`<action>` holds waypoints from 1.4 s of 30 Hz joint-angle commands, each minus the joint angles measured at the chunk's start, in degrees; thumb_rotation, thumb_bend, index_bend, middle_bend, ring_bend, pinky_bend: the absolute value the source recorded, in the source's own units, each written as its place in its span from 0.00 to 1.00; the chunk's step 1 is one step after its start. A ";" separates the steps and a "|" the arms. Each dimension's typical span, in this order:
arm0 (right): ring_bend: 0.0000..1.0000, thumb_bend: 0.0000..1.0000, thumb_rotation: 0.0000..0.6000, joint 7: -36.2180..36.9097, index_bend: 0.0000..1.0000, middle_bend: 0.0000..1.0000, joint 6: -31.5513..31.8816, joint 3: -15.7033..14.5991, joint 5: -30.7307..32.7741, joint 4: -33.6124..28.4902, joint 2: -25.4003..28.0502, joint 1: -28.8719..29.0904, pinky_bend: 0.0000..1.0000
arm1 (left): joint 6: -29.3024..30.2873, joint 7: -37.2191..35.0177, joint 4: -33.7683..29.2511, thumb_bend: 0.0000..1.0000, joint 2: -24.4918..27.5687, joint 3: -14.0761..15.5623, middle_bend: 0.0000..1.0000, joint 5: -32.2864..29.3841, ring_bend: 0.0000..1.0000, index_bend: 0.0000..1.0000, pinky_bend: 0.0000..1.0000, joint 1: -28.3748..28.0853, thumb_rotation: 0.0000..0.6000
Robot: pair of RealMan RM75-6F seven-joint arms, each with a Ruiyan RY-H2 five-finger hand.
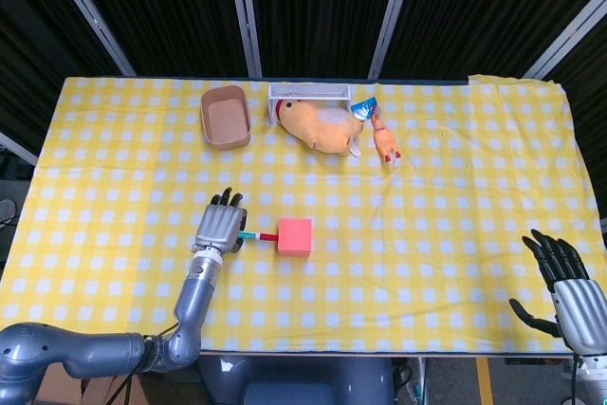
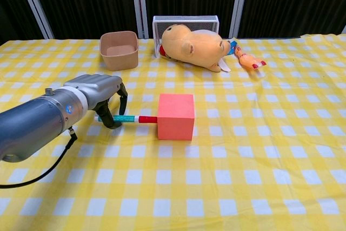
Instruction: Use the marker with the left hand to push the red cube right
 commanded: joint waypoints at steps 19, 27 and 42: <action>0.00 0.32 1.00 0.09 0.00 0.00 0.05 0.00 -0.01 0.09 -0.08 -0.03 0.00 | 2.74 3.45 -1.84 0.43 0.54 -1.21 0.13 -3.45 0.04 0.62 0.15 -1.73 1.00; 0.00 0.32 1.00 0.00 0.00 0.00 -0.11 0.07 0.11 0.05 -0.09 0.07 0.00 | 1.66 4.13 -1.35 0.43 -0.85 -2.36 0.13 -6.34 0.04 0.62 0.15 -3.30 1.00; 0.00 0.32 1.00 1.30 0.00 0.00 0.09 0.10 0.20 0.07 0.27 0.00 0.00 | 1.72 7.37 3.47 0.43 -7.31 -5.83 0.13 -8.74 0.04 0.62 0.15 -9.58 1.00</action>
